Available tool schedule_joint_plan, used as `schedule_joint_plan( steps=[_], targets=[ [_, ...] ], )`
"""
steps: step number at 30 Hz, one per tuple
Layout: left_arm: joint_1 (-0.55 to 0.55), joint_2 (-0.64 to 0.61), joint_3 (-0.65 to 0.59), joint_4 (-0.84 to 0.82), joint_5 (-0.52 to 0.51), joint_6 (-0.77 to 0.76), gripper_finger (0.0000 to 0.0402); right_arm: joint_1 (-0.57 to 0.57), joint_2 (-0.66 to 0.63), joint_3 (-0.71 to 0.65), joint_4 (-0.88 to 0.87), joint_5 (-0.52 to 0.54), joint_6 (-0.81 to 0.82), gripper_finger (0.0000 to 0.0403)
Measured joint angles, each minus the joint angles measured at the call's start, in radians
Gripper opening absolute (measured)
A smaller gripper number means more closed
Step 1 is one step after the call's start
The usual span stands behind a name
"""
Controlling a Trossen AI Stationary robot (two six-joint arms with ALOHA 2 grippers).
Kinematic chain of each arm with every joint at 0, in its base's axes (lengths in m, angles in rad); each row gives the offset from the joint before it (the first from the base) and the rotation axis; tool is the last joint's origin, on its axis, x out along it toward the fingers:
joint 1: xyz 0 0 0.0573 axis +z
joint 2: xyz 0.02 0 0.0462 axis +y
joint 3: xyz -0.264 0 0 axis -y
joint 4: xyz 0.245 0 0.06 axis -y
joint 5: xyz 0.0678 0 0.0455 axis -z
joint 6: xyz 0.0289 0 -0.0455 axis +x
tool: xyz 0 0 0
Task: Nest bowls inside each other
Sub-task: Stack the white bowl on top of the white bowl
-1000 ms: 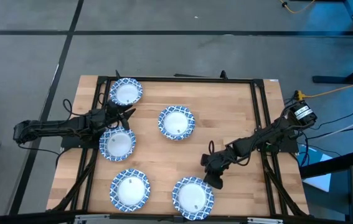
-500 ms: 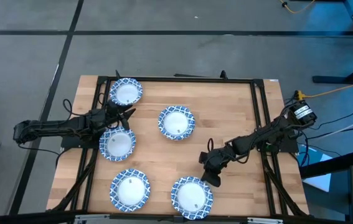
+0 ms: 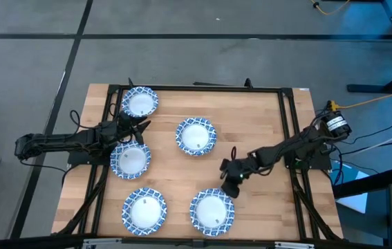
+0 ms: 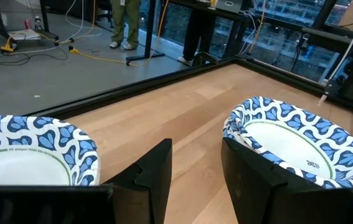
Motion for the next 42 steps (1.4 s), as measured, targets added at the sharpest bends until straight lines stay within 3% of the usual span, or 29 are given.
schedule_joint_plan(
  steps=[7,13,24,34,42],
  targets=[
    [0.0,0.0,0.0,0.0,0.0,0.0,0.0133,-0.086,-0.035,0.0,-0.079,0.039,-0.057,0.0],
    [0.0,0.0,0.0,0.0,0.0,-0.002,0.0133,-0.105,-0.105,0.004,-0.038,-0.119,-0.062,0.0017],
    [0.0,0.0,0.0,0.0,0.0,-0.001,0.0133,-0.014,-0.128,0.114,-0.044,-0.178,-0.025,0.008],
    [0.0,0.0,0.0,0.0,0.0,-0.012,0.0133,0.09,-0.095,0.135,-0.053,-0.167,0.054,0.0061],
    [0.0,0.0,0.0,0.0,0.001,-0.028,0.0133,0.134,-0.056,0.135,-0.052,-0.147,0.076,0.008]
  ],
)
